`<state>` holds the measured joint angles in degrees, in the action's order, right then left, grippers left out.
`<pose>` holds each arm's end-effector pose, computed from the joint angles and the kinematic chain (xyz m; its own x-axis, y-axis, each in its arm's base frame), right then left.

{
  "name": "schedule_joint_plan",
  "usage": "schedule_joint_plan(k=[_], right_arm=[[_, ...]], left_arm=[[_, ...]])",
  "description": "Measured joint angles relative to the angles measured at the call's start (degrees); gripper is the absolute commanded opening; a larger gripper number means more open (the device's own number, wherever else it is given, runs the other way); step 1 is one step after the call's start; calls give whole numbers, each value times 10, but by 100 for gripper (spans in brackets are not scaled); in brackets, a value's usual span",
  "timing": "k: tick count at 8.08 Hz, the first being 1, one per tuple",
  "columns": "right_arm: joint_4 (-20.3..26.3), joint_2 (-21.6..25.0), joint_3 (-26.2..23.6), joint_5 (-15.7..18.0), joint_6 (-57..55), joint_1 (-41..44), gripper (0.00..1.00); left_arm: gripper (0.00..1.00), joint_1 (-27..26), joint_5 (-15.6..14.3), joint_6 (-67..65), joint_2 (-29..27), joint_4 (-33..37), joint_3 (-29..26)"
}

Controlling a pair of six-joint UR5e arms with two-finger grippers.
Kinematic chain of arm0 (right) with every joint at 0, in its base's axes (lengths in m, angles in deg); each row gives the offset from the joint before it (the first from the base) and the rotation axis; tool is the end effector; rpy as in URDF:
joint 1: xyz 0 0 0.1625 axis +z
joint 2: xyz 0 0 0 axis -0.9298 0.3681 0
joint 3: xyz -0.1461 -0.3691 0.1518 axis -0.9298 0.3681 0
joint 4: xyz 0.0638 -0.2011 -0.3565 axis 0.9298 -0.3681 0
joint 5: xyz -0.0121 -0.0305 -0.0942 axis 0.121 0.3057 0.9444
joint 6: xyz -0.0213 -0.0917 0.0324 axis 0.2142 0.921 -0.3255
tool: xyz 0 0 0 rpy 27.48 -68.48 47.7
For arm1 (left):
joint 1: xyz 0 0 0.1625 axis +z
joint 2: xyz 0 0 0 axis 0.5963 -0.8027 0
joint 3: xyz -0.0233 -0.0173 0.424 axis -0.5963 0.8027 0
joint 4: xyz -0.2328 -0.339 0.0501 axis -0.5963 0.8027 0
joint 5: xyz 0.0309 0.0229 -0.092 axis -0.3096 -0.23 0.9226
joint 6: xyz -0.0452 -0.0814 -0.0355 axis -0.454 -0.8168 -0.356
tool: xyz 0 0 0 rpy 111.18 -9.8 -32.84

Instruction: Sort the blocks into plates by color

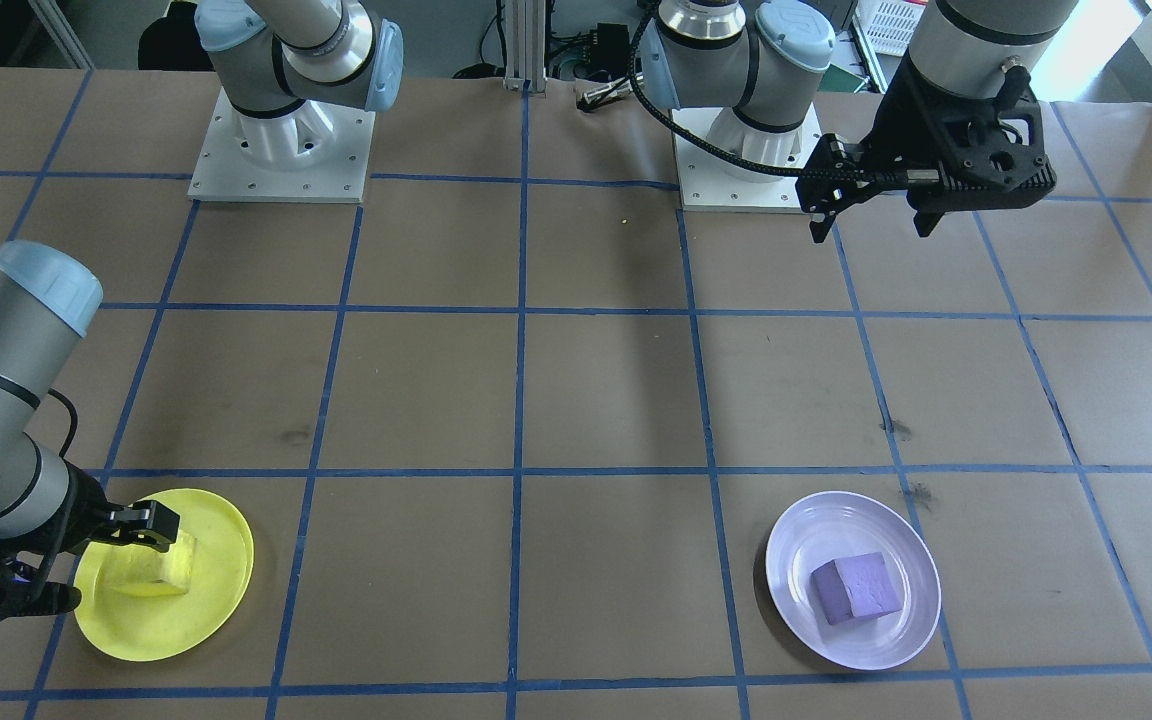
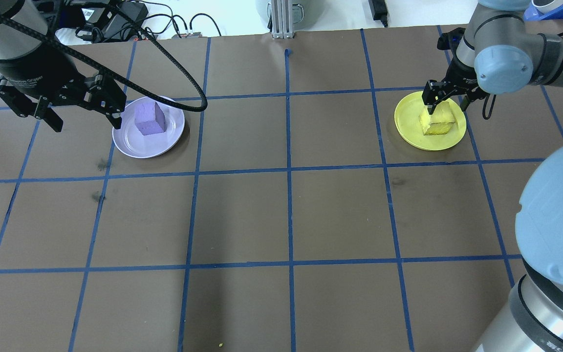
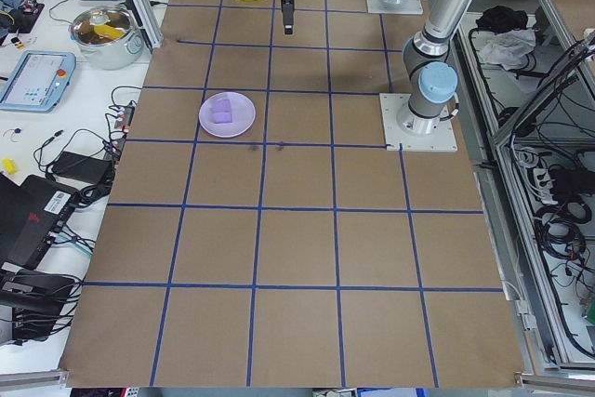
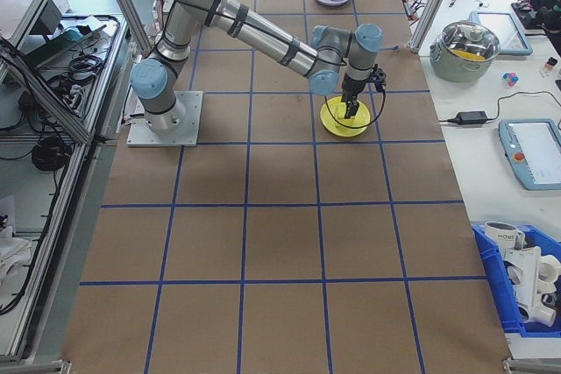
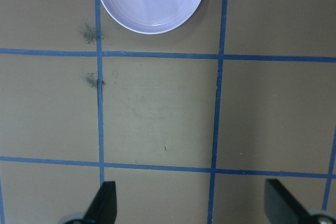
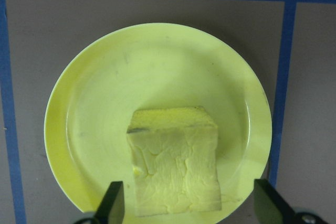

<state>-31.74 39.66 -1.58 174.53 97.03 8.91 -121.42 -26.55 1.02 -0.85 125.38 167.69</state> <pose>-0.0182 -0.6676 0.2518 -0.9987 -0.0335 0.0390 -0.0324 0.9991 0.0278 -0.0839 -0.4756 0.5135 -0.9966 -0.0474 -0.0672 -0.0492 0.9985 0.0243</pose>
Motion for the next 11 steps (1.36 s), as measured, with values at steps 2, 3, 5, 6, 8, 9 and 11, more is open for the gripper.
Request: schedule_joint_plan(k=[2, 3, 5, 6, 8, 9, 11], right_arm=[[13, 26, 3, -1, 0, 0, 100], [24, 53, 3, -3, 0, 1, 100], [67, 133, 0, -6, -8, 10, 100], [103, 181, -3, -7, -20, 14, 100], [199, 272, -11, -8, -75, 22, 100], [231, 312, -22, -9, -97, 33, 100], [244, 354, -46, -9, -112, 80, 100]], left_arm=[[100, 0, -1, 0, -1, 0, 0], [100, 0, -1, 0, 0, 0, 0], [100, 0, -1, 0, 0, -1, 0], [100, 0, -1, 0, 0, -1, 0], [100, 0, -1, 0, 0, -1, 0], [100, 0, -2, 0, 0, -1, 0], [100, 0, 1, 0, 0, -1, 0]])
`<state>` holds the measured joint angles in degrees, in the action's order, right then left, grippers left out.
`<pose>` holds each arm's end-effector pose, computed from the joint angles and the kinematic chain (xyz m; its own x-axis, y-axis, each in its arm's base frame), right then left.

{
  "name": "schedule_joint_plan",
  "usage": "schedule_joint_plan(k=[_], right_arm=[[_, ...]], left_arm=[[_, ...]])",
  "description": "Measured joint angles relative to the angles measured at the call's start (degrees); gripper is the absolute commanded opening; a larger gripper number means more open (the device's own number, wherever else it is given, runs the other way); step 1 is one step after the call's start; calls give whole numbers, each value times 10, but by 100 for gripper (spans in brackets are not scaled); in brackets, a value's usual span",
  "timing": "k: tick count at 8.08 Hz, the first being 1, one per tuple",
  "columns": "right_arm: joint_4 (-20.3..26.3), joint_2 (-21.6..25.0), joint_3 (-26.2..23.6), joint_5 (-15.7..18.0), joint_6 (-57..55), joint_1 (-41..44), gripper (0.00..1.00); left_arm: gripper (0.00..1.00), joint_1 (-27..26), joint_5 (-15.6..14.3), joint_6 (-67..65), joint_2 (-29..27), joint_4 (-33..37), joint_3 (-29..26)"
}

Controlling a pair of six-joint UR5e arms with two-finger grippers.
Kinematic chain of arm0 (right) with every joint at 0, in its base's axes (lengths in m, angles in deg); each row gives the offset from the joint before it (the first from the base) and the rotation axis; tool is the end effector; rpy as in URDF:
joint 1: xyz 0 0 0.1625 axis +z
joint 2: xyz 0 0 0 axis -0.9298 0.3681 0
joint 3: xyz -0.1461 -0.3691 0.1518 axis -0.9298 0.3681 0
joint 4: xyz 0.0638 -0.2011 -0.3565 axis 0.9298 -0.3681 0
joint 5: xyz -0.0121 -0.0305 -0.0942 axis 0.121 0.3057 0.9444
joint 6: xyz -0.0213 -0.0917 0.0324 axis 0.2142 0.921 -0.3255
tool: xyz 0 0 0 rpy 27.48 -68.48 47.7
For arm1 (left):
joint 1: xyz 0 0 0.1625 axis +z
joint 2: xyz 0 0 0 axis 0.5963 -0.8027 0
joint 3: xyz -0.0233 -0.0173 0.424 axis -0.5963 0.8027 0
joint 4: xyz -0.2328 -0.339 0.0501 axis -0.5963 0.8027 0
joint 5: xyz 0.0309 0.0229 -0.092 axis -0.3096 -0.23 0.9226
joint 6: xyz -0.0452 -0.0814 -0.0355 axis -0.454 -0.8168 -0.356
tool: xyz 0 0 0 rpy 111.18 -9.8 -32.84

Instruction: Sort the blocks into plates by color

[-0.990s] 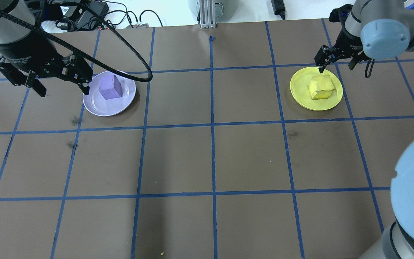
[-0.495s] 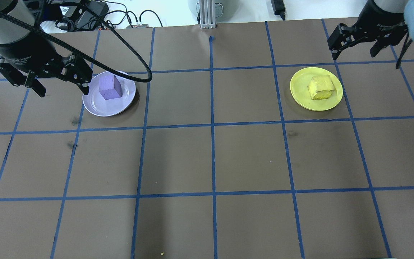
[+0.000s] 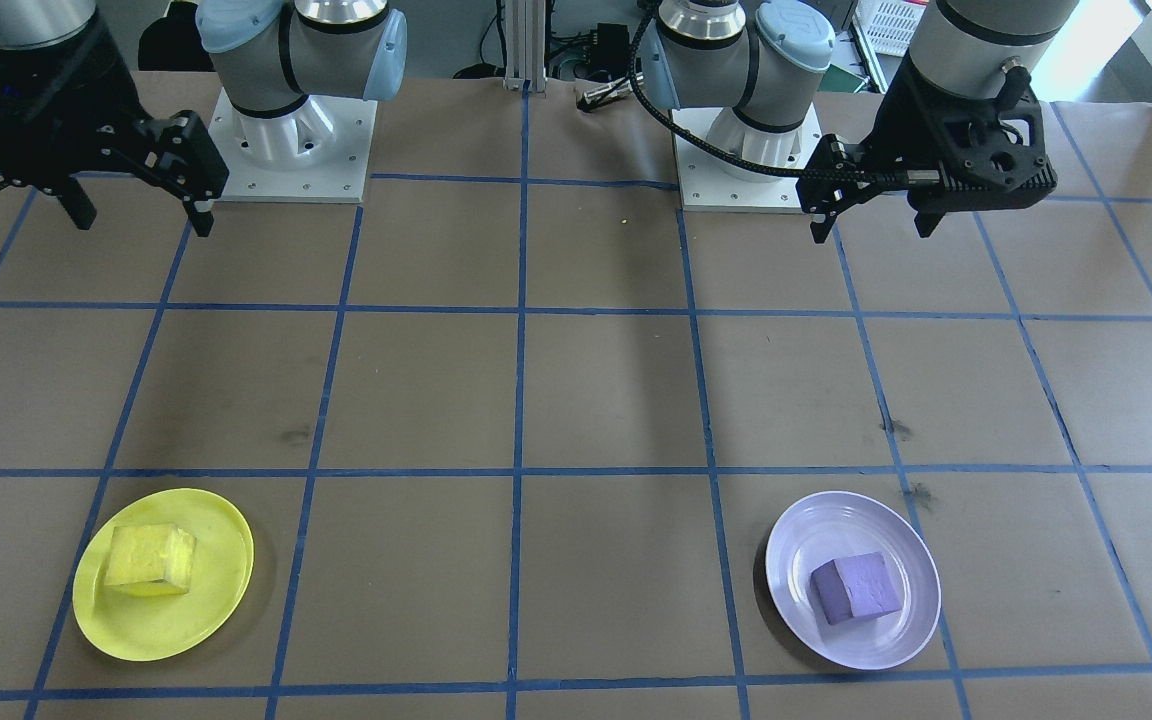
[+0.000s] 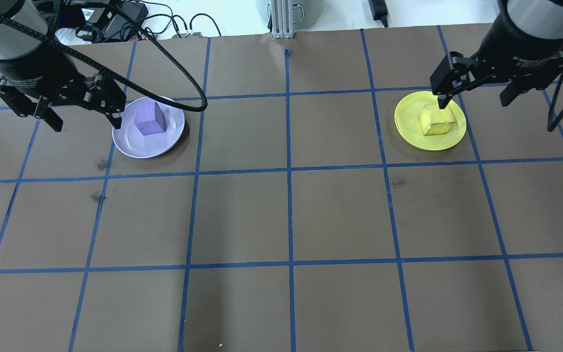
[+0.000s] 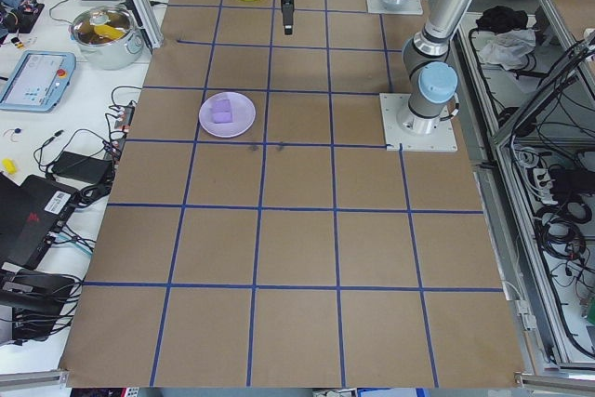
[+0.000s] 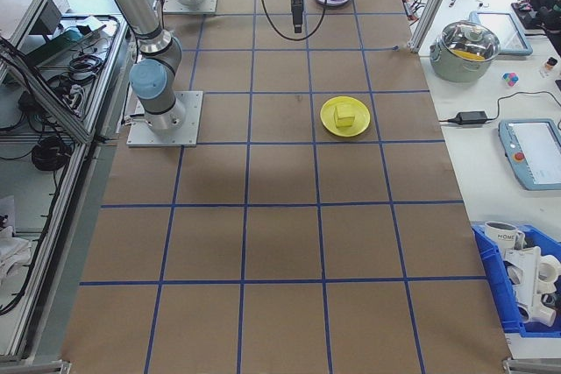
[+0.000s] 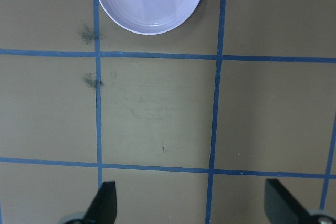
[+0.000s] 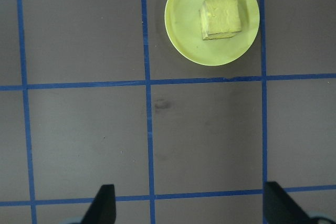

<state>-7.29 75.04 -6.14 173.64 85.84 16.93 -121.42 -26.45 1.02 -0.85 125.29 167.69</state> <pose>0.0929 -0.4650 0.5197 -0.9991 0.0257 0.0346 0.0224 0.9955 -0.0921 -0.0841 -0.4758 0.5137 -0.9967 -0.0476 -0.0656 -0.0492 0.9985 0.0226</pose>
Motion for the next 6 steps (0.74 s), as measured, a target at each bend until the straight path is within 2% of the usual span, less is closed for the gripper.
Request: schedule_joint_plan(k=[3, 6], right_arm=[[0, 7, -8, -22, -1, 26, 100], [0, 8, -8, -28, -1, 27, 100]], left_arm=[[100, 0, 41, 2, -2, -1, 0], [100, -1, 48, 3, 1, -1, 1]])
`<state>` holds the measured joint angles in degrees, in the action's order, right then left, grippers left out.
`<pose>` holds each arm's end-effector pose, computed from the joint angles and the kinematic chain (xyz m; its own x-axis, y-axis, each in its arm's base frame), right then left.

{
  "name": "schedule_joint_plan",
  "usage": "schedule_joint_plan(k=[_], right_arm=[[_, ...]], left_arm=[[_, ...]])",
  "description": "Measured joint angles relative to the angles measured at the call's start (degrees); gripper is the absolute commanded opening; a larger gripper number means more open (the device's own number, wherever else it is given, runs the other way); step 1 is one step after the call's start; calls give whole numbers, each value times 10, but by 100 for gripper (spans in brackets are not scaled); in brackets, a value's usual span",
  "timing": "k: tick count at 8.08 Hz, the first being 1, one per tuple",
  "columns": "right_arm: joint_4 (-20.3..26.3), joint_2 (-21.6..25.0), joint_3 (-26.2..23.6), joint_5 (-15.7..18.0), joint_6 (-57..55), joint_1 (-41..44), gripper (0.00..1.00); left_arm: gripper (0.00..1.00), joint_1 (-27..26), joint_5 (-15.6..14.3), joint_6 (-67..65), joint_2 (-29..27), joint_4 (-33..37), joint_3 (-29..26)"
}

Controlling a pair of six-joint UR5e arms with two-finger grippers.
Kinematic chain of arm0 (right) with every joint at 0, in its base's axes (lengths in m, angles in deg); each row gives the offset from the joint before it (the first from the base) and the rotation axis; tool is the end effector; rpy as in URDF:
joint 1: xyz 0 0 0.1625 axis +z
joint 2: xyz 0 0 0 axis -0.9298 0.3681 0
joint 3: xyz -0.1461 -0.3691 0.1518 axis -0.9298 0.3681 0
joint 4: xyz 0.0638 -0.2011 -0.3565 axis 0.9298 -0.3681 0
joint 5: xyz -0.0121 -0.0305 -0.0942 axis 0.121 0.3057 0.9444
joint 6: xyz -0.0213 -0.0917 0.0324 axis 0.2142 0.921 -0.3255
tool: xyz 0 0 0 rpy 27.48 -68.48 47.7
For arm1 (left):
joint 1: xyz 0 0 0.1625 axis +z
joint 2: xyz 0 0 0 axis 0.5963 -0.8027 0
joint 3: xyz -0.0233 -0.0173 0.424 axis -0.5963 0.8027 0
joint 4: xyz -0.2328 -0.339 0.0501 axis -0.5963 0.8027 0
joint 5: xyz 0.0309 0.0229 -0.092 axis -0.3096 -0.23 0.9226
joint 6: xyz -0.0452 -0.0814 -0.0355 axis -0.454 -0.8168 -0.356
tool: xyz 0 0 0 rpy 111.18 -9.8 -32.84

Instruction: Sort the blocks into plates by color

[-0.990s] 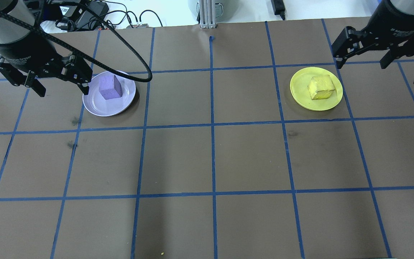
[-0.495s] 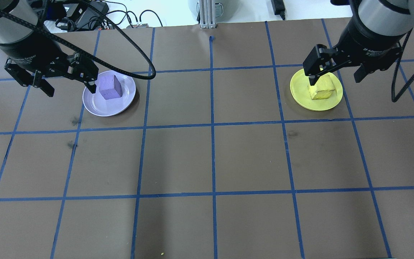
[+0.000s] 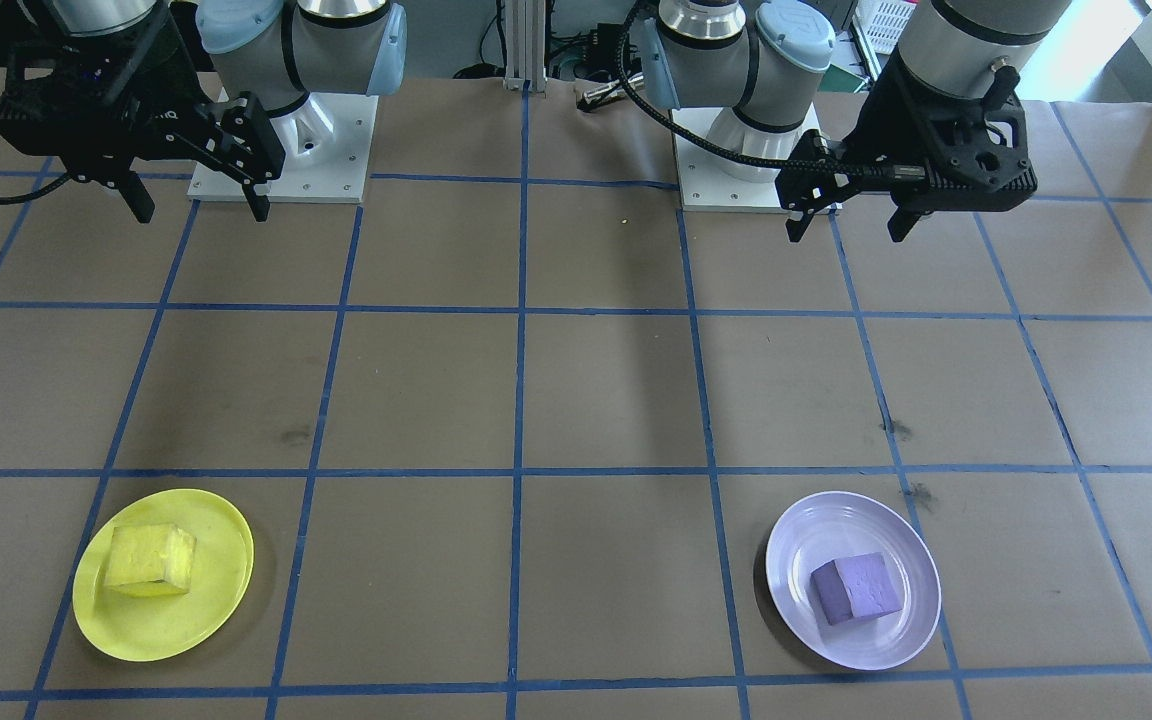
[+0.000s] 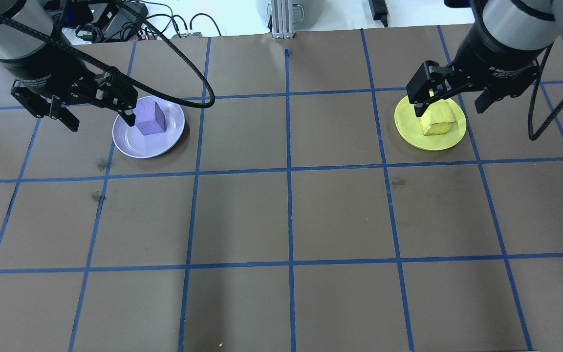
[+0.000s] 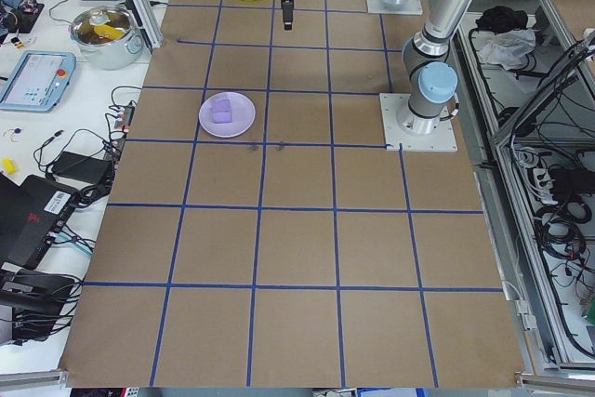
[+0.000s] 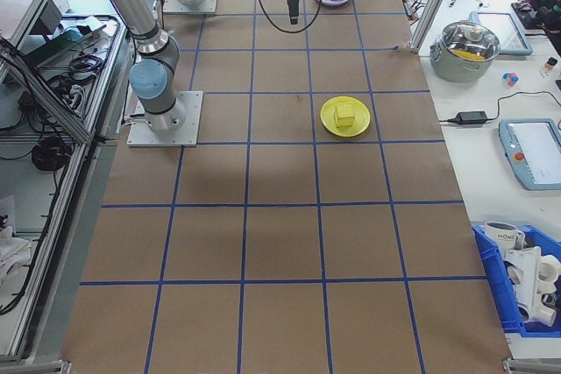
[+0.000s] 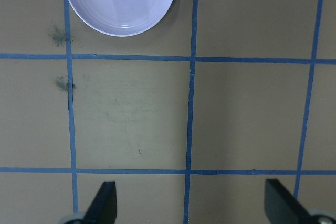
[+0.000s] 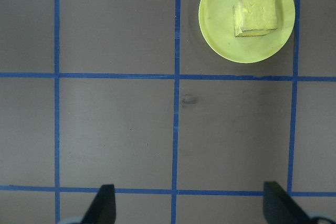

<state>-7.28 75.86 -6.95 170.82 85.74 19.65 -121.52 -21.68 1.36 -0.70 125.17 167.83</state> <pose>0.1199 -0.4542 0.5191 -0.9996 -0.0246 -0.0145 -0.0232 0.9952 -0.0949 -0.0932 -0.4755 0.5137 -0.9990 -0.0417 0.0176 -0.0414 0.9990 0.0168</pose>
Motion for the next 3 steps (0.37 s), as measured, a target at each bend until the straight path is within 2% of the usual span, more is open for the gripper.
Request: schedule_joint_plan(k=[3], right_arm=[[1, -1, 0, 0, -1, 0, 100]], left_arm=[[100, 1, 4, 0, 1, 1, 1]])
